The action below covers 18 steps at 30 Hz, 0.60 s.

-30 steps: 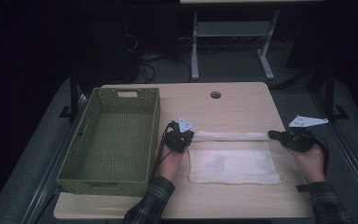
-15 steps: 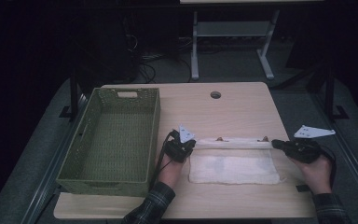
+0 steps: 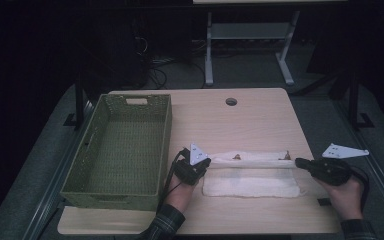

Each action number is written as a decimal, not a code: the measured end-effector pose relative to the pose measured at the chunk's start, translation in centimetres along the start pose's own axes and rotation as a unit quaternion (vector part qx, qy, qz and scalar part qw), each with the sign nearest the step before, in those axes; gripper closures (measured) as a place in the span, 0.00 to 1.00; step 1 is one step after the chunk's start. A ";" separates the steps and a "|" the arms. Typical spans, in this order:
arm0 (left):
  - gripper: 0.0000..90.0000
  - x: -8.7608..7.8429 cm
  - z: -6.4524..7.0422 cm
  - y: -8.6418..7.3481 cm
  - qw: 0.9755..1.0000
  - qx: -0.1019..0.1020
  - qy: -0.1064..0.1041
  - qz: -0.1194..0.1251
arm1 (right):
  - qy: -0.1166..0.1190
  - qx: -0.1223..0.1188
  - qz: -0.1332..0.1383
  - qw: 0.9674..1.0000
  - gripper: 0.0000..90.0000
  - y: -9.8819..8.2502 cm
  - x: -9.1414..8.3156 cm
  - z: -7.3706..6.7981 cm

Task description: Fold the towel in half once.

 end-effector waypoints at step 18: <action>0.99 -1.0 1.2 -1.5 0.999 0.007 -0.029 -0.031 | 0.017 -0.010 -0.021 1.000 0.96 -2.3 -1.5 -2.3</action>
Point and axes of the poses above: each handheld gripper's, and its own axes: x roughly forward along the jaws, y roughly out of its top, z roughly to its right, the point moved 2 cm from there along x, roughly forward along the jaws, and after that the axes turned 1 degree about x, right-handed, at the moved point
